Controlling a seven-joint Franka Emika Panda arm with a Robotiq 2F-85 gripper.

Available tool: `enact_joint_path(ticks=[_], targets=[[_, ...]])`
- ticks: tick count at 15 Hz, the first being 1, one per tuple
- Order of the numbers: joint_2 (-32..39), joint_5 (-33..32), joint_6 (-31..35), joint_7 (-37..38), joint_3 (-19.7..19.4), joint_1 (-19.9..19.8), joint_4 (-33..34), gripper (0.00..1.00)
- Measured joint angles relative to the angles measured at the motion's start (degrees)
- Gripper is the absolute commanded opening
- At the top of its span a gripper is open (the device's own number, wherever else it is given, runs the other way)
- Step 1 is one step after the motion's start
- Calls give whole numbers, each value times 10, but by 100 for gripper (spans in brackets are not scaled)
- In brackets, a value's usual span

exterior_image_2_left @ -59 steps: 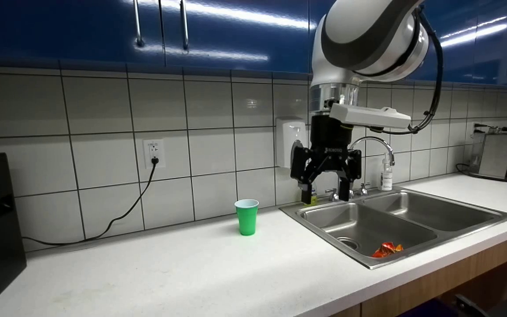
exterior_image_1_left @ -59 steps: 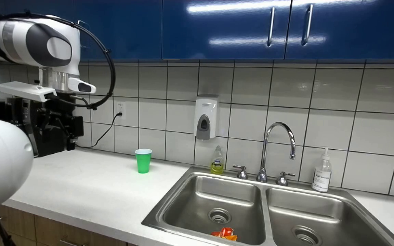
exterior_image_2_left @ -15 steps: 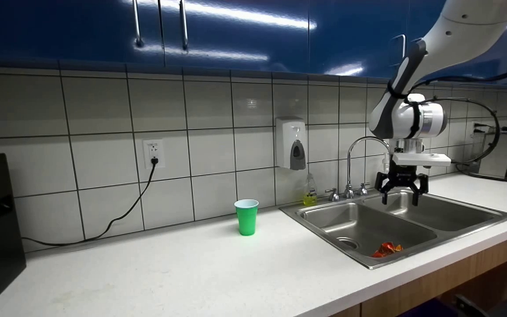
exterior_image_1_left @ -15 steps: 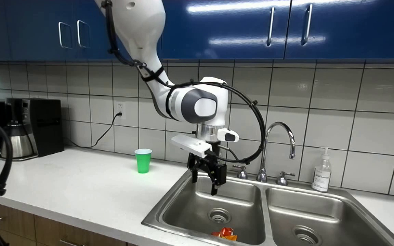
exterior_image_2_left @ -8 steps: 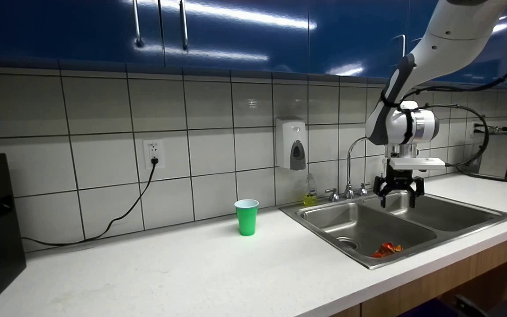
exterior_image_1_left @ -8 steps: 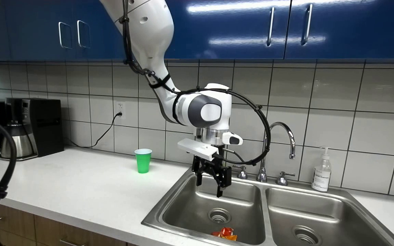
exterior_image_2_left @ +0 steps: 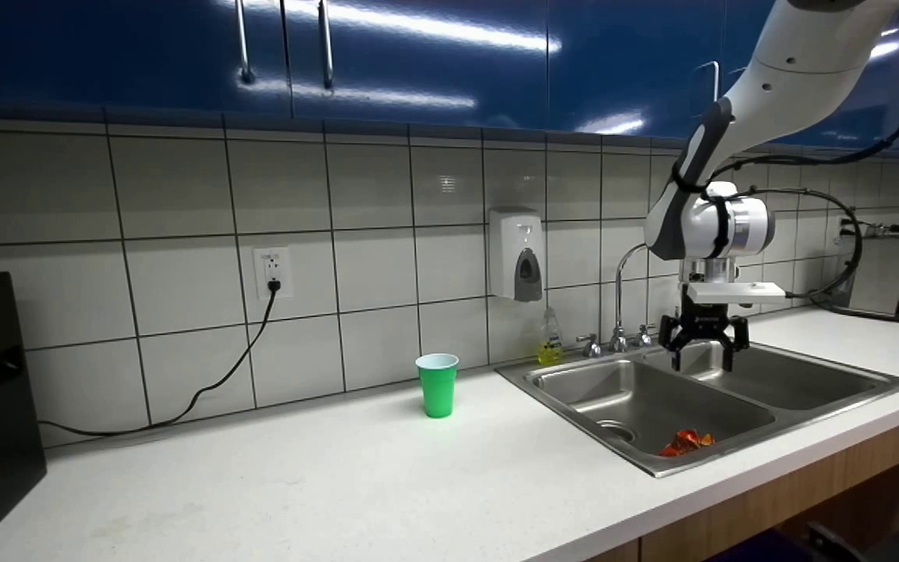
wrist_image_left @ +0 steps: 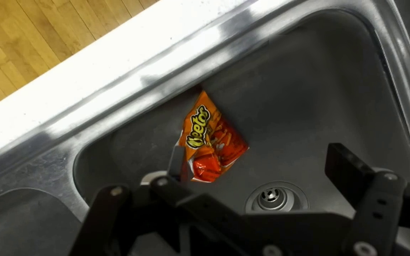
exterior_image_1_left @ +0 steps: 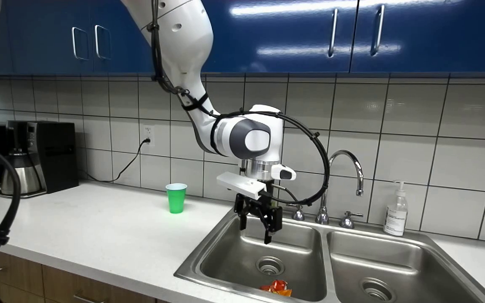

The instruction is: Remove the orange packet from the sink, then place it on the left counter

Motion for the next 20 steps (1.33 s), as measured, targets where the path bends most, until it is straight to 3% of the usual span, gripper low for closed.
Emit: enact_joint_path(ticks=[8, 20], targets=[[47, 0, 34, 24, 5, -1, 21, 100], [217, -10, 38, 55, 9, -7, 154, 100]])
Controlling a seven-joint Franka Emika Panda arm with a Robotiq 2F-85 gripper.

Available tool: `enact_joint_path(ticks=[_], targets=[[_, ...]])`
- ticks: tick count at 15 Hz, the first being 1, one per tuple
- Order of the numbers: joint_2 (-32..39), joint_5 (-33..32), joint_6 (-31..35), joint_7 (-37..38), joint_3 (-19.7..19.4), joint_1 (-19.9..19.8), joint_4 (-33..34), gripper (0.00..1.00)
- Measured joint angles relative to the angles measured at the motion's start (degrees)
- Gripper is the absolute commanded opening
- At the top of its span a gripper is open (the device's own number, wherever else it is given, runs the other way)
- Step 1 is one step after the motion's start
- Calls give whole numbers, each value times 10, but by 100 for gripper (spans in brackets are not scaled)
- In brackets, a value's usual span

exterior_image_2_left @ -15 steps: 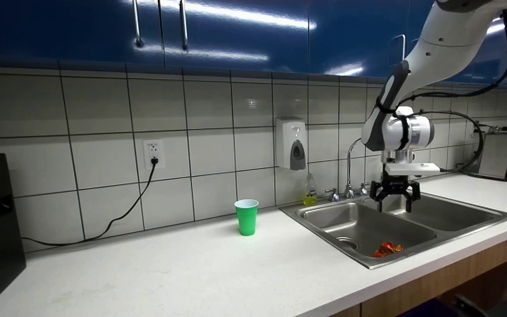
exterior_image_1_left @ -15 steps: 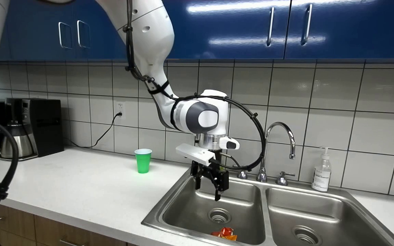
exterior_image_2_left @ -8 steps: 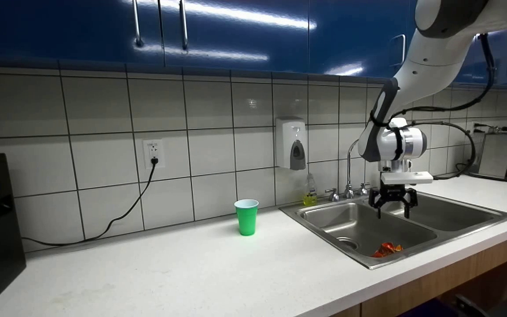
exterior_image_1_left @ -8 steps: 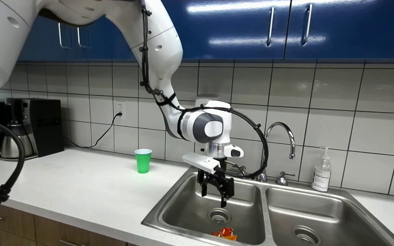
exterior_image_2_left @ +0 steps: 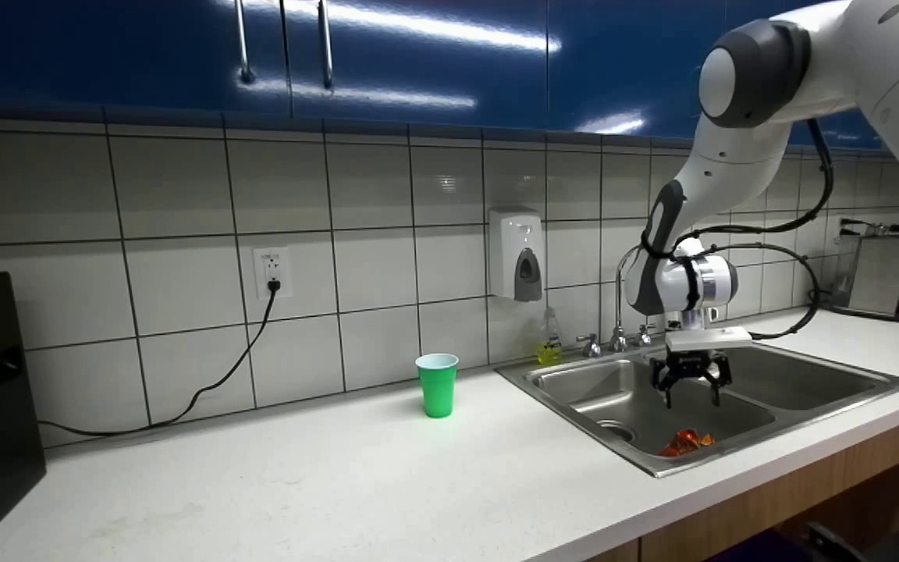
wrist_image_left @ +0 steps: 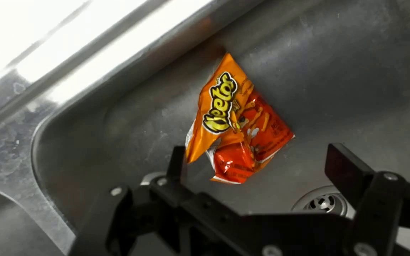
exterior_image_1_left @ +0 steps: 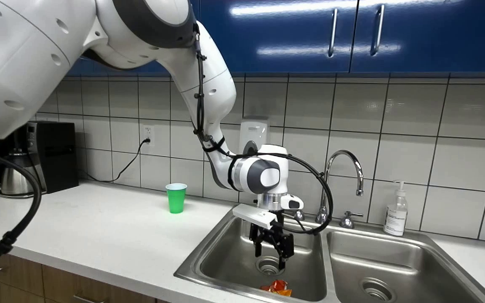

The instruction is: Remove the orange packet from the sink, then place it on the left counter

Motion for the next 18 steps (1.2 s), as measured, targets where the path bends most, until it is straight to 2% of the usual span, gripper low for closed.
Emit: enact_joint_path(ticks=[10, 18], targets=[[99, -40, 0, 31, -5, 0, 74, 100], [130, -51, 0, 36, -7, 1, 98, 100]])
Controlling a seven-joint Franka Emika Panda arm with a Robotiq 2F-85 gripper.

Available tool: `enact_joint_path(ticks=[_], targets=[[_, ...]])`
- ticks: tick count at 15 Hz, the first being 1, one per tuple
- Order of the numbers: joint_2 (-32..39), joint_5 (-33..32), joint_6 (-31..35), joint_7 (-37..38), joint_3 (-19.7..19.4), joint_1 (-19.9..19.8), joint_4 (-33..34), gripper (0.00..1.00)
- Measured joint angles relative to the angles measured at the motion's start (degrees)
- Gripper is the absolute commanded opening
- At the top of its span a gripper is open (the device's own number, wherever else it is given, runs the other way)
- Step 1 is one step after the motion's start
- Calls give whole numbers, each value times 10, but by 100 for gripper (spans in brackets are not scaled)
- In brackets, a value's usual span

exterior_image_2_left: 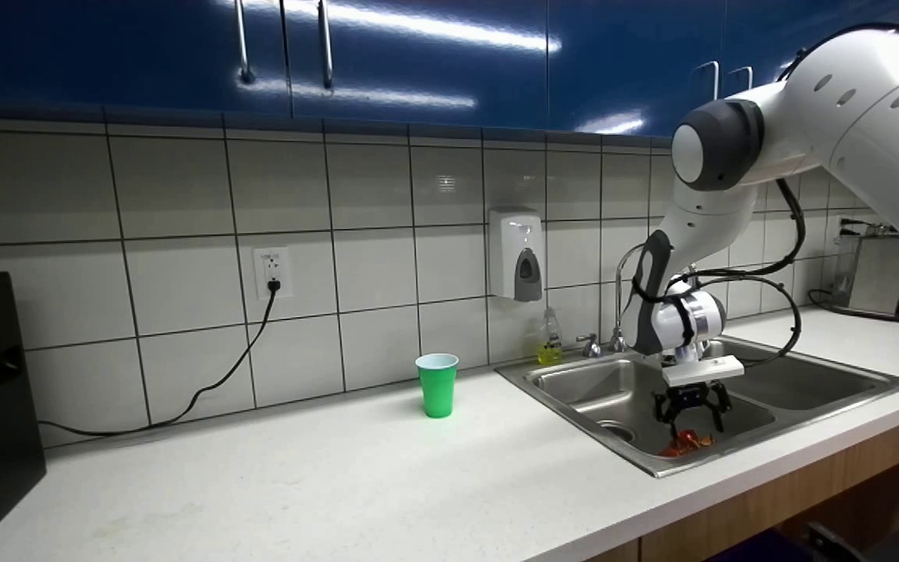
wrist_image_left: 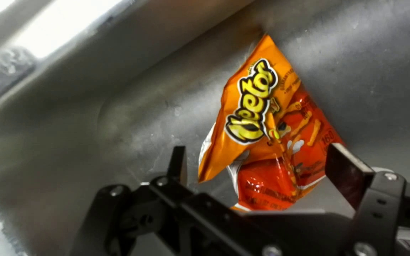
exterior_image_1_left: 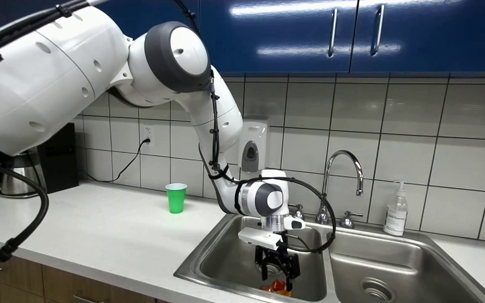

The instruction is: Remove the orange packet from the sink, then place it on the left counter

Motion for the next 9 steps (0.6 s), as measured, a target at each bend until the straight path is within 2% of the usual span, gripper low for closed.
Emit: enact_joint_path(ticks=[9], targets=[[20, -1, 1, 1, 0, 6, 17, 100]])
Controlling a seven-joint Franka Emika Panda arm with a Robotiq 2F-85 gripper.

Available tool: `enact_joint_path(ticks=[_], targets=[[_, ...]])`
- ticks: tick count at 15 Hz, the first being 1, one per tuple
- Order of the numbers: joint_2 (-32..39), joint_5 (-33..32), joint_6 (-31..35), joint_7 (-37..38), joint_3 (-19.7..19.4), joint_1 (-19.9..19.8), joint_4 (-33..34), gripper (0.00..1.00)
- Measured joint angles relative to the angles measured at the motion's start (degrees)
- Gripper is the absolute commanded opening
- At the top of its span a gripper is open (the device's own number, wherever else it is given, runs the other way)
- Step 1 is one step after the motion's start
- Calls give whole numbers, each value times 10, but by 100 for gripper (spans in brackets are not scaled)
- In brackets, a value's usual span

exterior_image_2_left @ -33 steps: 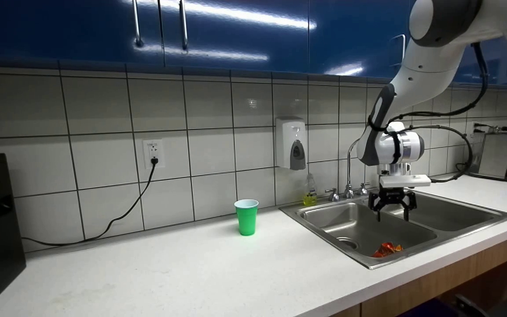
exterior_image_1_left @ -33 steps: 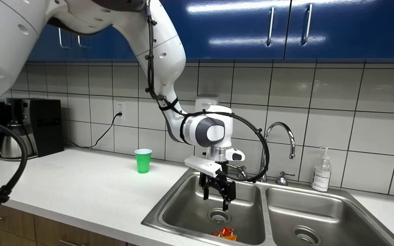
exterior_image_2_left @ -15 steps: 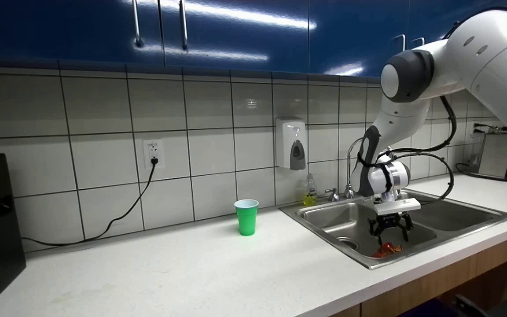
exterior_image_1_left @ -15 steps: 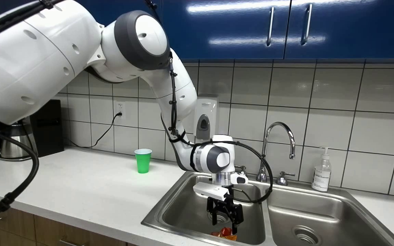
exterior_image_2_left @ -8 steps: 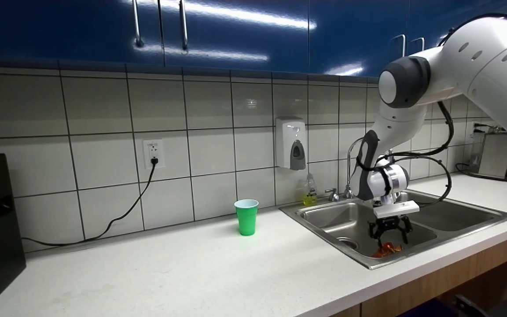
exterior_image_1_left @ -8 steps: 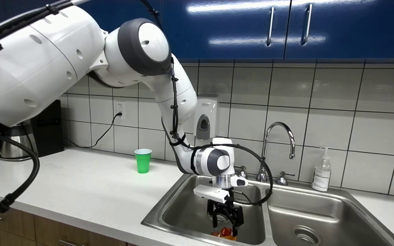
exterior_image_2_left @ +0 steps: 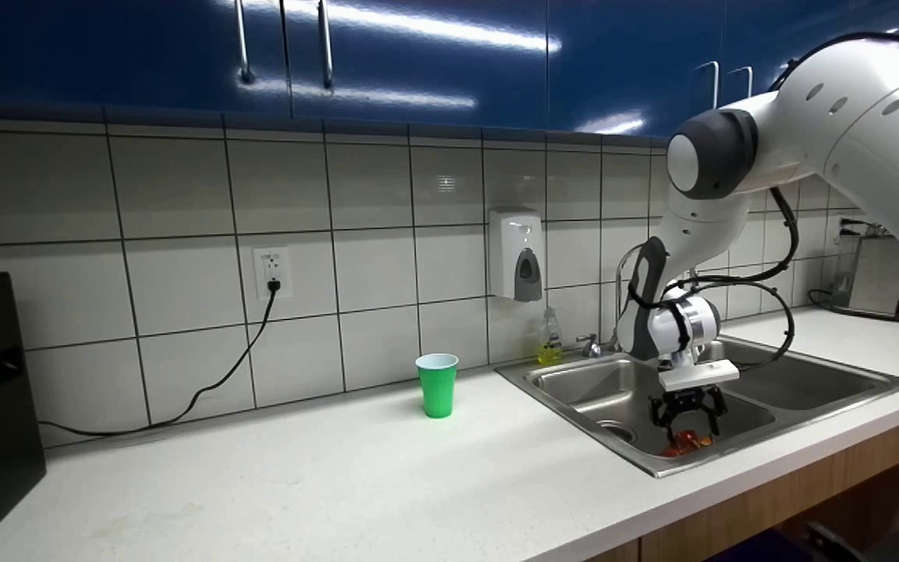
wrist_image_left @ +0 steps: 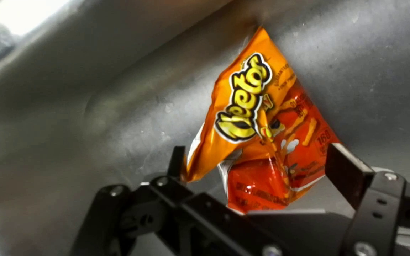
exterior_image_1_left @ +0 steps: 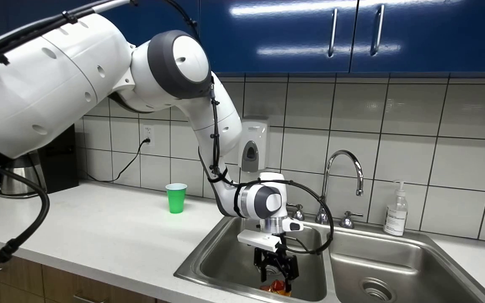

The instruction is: Remove the orange packet from the sink, then place it on the left counter

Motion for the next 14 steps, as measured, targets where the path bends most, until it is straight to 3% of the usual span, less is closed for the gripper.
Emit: enact_joint_path(ticks=[14], targets=[[15, -6, 14, 5, 0, 19, 18, 100]])
